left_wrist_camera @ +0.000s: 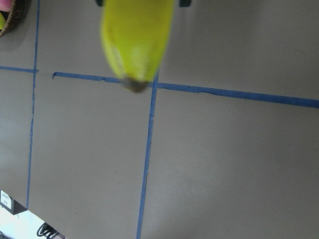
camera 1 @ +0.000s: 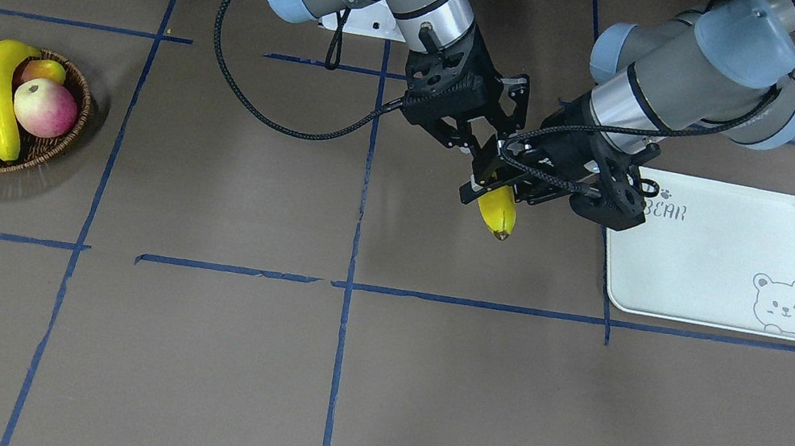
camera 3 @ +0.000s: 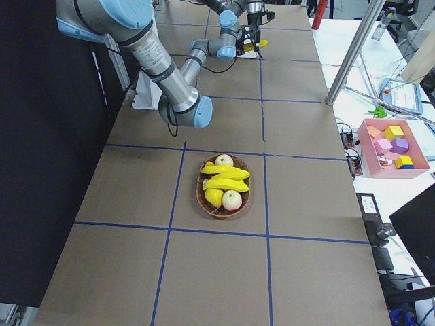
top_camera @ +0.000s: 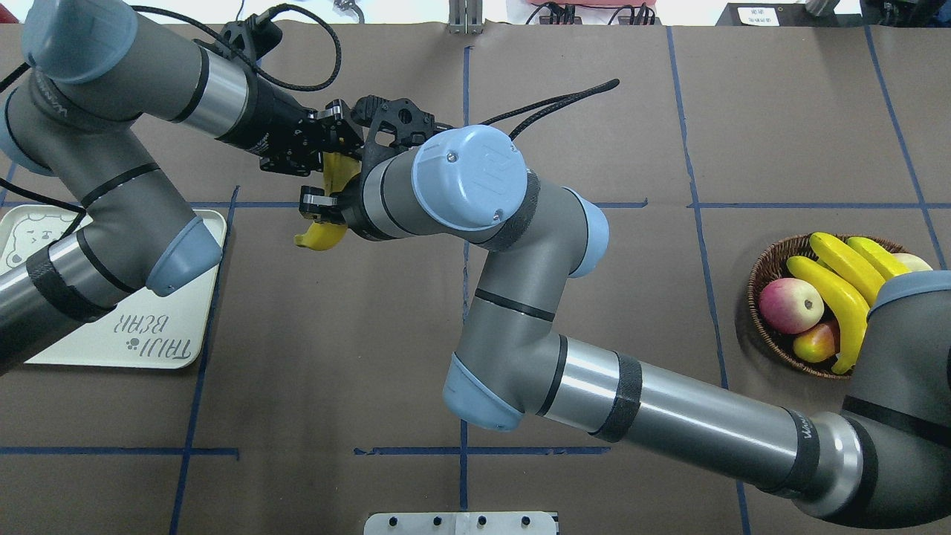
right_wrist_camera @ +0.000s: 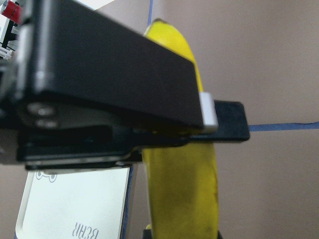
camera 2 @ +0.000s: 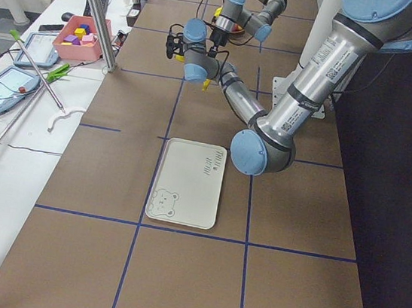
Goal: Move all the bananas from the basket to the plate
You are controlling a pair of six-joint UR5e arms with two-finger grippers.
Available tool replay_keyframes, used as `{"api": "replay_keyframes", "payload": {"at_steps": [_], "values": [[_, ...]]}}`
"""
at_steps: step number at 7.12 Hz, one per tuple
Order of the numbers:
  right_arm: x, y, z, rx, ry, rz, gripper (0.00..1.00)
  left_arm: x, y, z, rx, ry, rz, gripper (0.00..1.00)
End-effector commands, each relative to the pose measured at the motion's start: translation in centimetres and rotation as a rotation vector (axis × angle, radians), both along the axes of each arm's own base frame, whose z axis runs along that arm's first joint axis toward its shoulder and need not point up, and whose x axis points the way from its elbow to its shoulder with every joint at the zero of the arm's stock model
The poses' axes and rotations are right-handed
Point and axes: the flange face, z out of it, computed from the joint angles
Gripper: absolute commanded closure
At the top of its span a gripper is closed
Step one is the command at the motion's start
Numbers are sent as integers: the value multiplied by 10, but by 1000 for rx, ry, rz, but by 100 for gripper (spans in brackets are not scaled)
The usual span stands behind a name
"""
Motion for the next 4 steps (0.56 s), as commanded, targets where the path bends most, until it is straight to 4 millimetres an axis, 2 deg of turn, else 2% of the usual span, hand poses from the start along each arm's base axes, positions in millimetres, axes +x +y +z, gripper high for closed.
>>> {"api": "replay_keyframes", "payload": {"at_steps": [1, 2, 4], "values": [[2, 0, -2, 7, -17, 1, 16, -1, 0, 3, -1, -3, -2, 100], [4, 0, -4, 5, -27, 2, 1, -1, 0, 3, -1, -3, -2, 100], [6, 0, -4, 8, -30, 4, 1, -2, -2, 4, -3, -5, -5, 100]]}}
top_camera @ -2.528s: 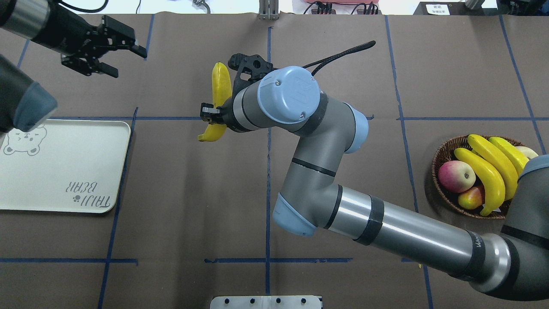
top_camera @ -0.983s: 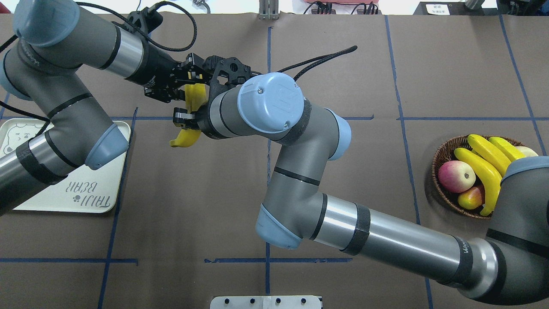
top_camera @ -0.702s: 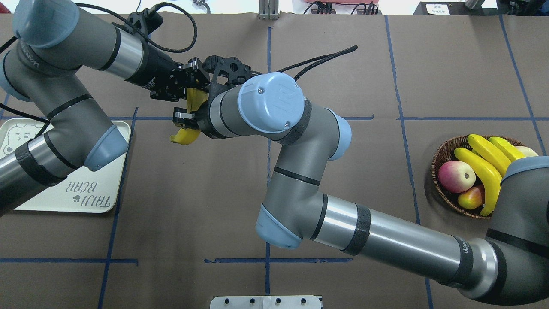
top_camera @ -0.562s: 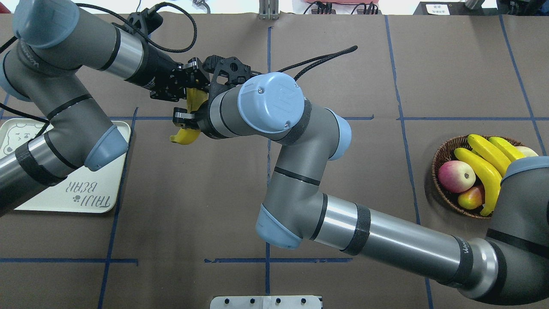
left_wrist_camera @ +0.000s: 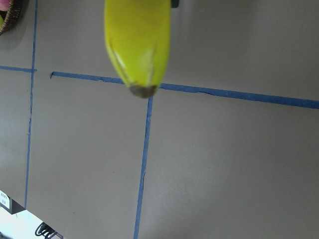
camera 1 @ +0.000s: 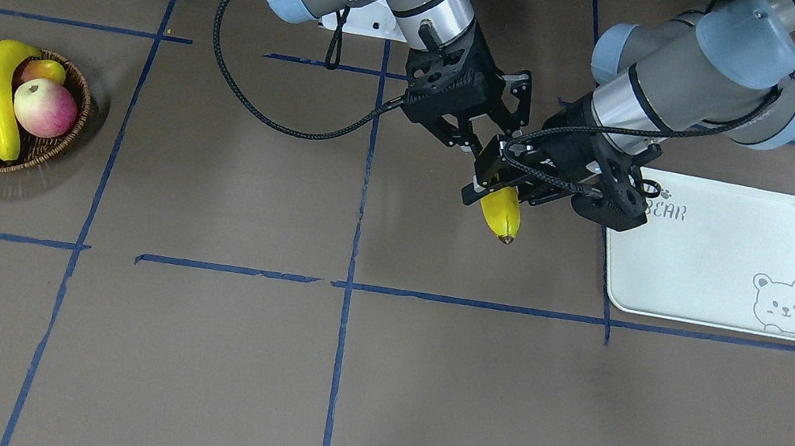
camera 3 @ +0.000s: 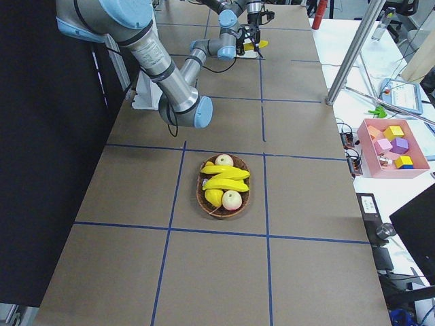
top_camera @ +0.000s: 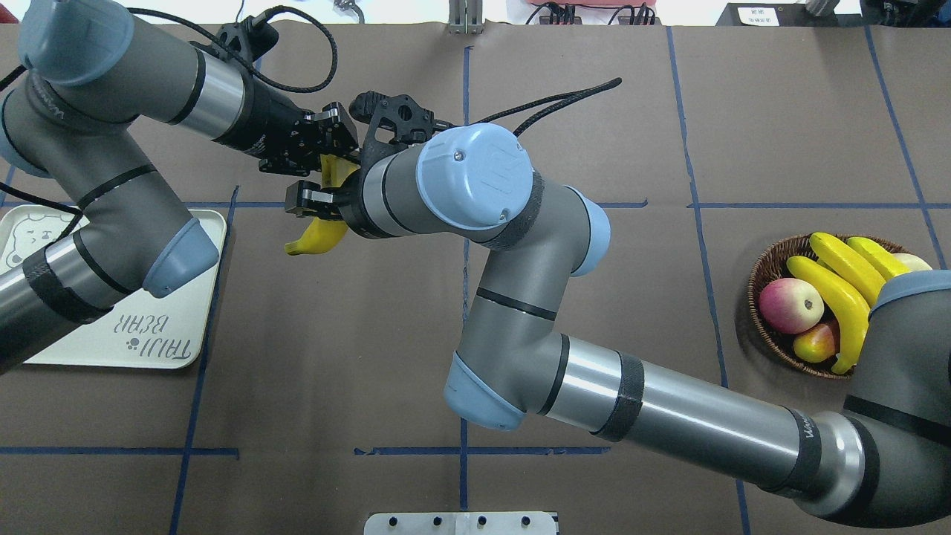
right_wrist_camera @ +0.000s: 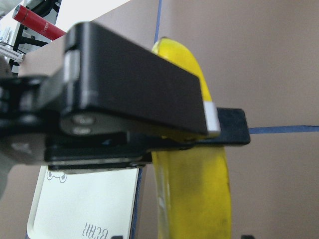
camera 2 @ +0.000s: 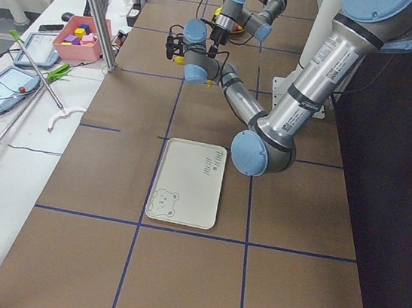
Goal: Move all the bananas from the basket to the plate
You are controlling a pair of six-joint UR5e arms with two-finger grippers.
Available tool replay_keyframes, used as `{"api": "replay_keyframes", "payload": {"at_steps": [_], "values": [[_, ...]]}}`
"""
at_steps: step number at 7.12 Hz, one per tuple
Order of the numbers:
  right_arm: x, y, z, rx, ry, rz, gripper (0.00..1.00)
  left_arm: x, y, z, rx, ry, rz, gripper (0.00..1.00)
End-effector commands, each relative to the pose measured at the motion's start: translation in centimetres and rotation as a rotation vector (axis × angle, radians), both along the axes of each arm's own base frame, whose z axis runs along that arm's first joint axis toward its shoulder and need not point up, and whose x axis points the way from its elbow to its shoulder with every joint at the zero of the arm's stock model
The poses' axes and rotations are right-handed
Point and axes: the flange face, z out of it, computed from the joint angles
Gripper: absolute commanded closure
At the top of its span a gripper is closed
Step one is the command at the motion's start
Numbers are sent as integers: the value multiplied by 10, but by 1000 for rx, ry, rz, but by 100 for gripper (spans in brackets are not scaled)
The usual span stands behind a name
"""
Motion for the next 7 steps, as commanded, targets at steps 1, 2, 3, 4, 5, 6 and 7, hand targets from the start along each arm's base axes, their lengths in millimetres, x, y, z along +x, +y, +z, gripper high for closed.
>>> {"api": "replay_keyframes", "payload": {"at_steps": [1, 2, 3, 4, 5, 6, 7], "values": [[7, -4, -2, 4, -7, 2, 1, -3, -2, 1, -1, -1, -6, 100], [21, -4, 2, 6, -15, 1, 1, -14, -9, 2, -12, -2, -26, 100], [38, -11, 18, -5, -6, -17, 1, -24, -17, 6, -26, -12, -43, 100], [49, -21, 36, -22, 14, -52, 1, -31, -16, 35, -61, -41, -51, 100], [58, -33, 61, -44, 45, -53, 1, -48, -22, 58, -88, -62, -77, 100], [68, -46, 93, -78, 79, -64, 1, -68, -26, 90, -129, -93, -105, 100], [86, -60, 136, -120, 125, -59, 1, -93, -25, 134, -185, -133, -137, 100]]}}
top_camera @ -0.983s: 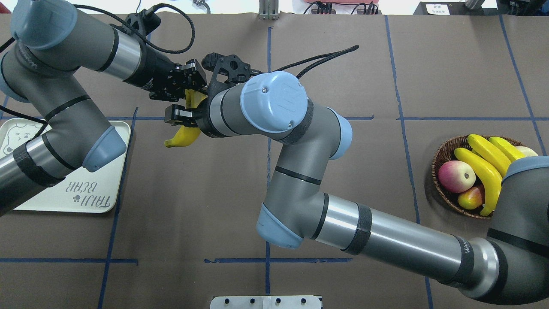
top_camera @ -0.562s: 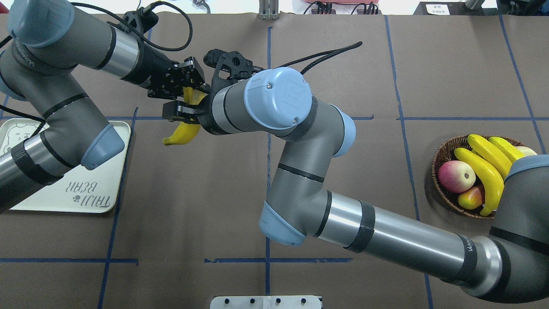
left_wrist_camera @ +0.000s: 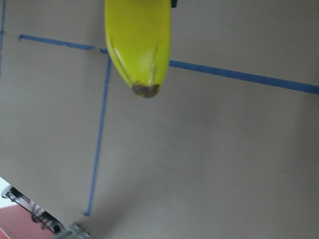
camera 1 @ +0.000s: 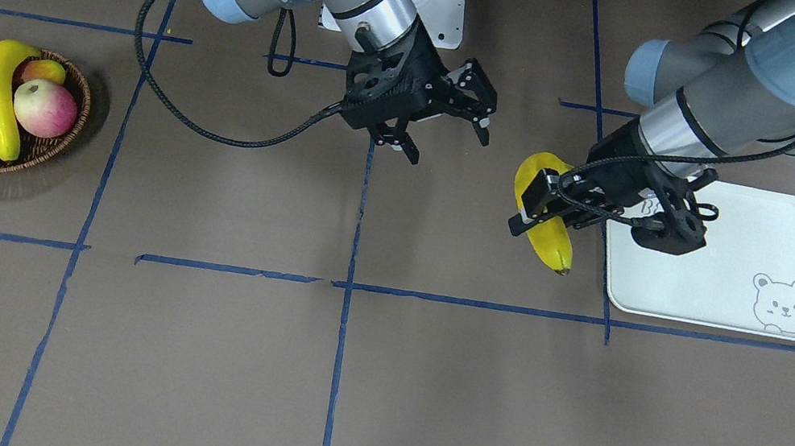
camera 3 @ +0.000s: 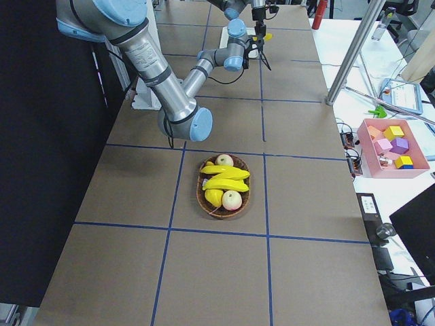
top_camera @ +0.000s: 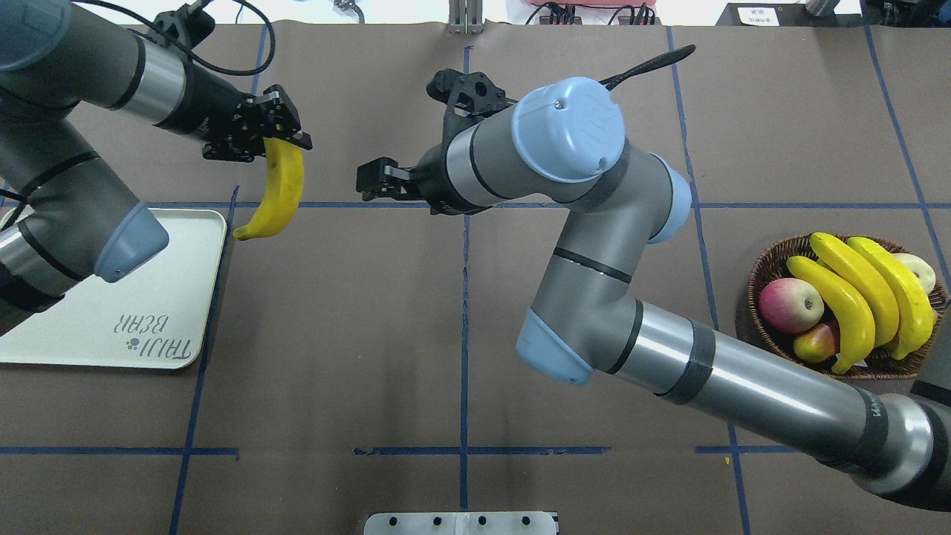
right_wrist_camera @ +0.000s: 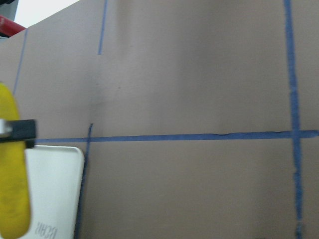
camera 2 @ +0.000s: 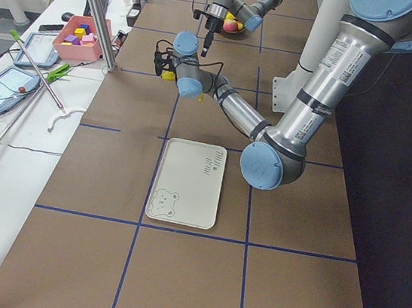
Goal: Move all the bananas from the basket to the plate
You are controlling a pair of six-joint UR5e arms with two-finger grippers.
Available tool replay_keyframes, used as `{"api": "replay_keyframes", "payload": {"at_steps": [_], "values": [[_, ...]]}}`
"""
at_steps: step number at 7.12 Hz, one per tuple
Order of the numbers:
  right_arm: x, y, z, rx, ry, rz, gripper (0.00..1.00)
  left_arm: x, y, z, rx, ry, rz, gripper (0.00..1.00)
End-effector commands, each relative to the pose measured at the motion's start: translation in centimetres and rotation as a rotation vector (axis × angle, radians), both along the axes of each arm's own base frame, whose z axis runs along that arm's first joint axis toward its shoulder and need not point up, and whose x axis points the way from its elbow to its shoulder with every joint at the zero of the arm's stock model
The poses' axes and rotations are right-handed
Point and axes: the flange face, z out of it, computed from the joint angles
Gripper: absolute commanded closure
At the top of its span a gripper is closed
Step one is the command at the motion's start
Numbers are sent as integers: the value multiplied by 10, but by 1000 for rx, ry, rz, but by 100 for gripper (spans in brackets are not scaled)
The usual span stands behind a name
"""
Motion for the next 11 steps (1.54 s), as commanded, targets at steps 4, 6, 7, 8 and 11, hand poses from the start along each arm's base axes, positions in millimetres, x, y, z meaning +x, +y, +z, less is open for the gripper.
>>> {"api": "replay_keyframes", "payload": {"at_steps": [4, 6, 7, 8, 11], "values": [[80, -37, 75, -54, 447, -80, 1, -105, 44, 240, -186, -261, -22, 100], [144, -32, 77, 21, 566, -139, 1, -130, 37, 307, -230, -329, -26, 100], [156, -28, 87, 40, 577, -151, 1, -138, 37, 335, -261, -353, -24, 100], [154, -26, 87, 39, 573, -160, 1, -149, 44, 356, -259, -351, -36, 100], [153, -27, 88, 35, 565, -169, 1, -151, 48, 377, -242, -351, -24, 65]]}}
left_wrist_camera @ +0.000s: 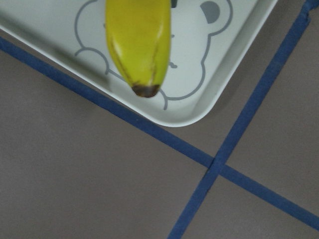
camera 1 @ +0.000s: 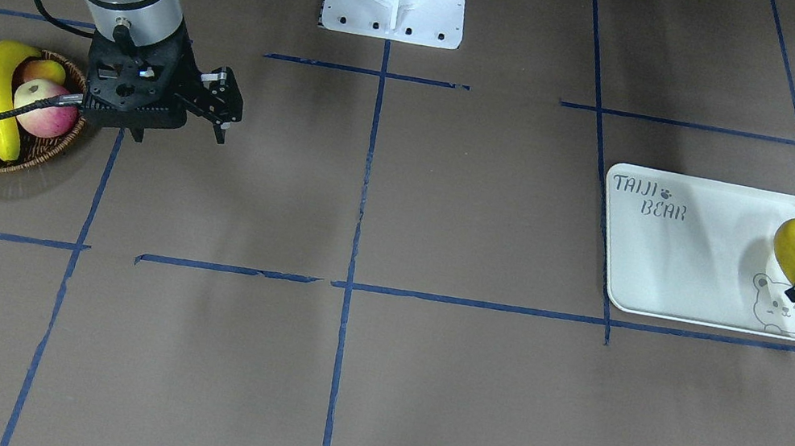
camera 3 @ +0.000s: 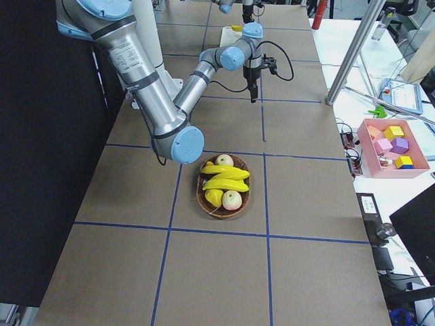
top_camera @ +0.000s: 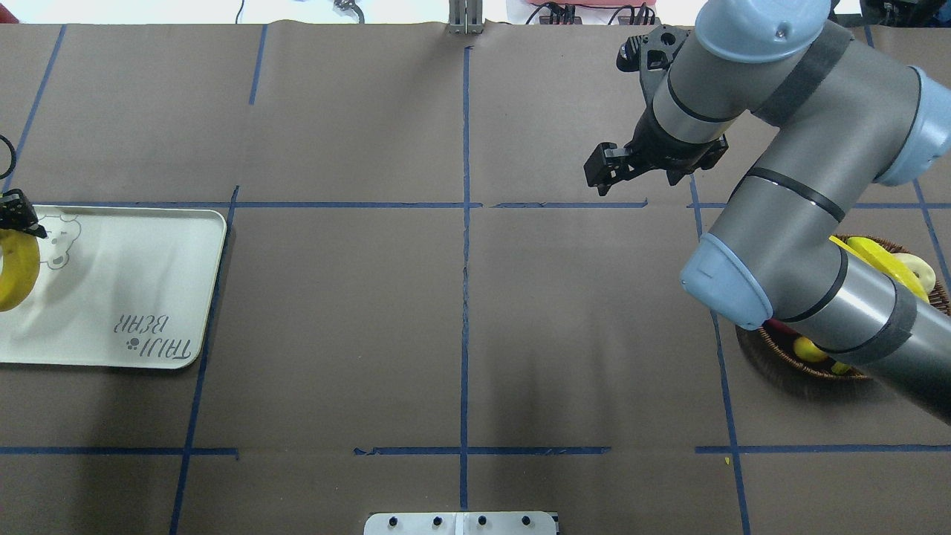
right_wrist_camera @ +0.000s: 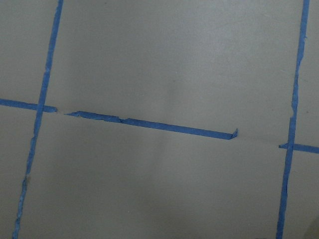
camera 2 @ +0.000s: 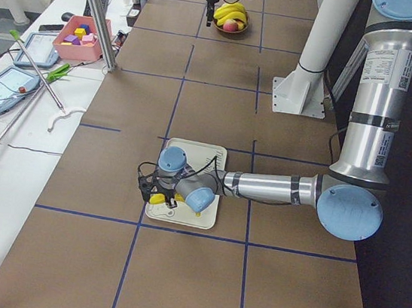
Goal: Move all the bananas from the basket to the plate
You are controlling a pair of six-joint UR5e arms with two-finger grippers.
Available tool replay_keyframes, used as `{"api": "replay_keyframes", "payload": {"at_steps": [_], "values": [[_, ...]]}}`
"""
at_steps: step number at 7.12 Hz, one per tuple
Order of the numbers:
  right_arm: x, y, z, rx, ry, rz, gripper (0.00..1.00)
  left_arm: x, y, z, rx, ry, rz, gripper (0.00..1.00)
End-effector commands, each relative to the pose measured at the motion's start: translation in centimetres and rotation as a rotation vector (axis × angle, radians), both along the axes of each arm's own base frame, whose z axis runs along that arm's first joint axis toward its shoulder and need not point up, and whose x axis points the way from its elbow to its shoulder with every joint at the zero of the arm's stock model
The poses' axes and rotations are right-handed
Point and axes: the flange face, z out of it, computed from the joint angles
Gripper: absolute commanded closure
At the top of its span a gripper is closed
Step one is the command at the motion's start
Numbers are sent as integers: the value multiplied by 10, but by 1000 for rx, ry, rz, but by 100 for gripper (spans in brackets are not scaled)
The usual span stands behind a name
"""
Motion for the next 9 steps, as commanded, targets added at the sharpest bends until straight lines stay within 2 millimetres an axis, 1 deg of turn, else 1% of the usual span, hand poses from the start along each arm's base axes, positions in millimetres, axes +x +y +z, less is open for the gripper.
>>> {"api": "replay_keyframes", "payload": {"at_steps": [1, 2, 3, 4, 5, 6, 7, 8, 9], "values": [[-1, -1, 2, -3, -1, -3, 1, -2, 2, 5, 15, 1, 16, 53], [-2, 0, 2, -3, -1, -4, 1, -2, 2, 4, 21, 1, 18, 1], [-2, 0, 1, -2, -2, -4, 1, -5, 0, 4, 55, -4, 42, 0], [-1, -1, 2, -4, 0, -3, 1, -26, -5, 2, 82, 3, 42, 0], [4, -3, 3, -10, 0, 1, 1, -55, -14, -13, 77, 94, 39, 0], [13, -4, 3, -15, -6, 8, 1, -73, -16, -23, 66, 173, 42, 0], [29, 7, 24, -22, 4, 3, 1, -78, -32, -48, 102, 206, 43, 0], [56, 19, 47, 24, 27, -37, 1, -76, -44, -66, 134, 215, 45, 0], [78, 34, 70, 52, 47, -72, 1, -74, -50, -73, 146, 218, 46, 0]]}}
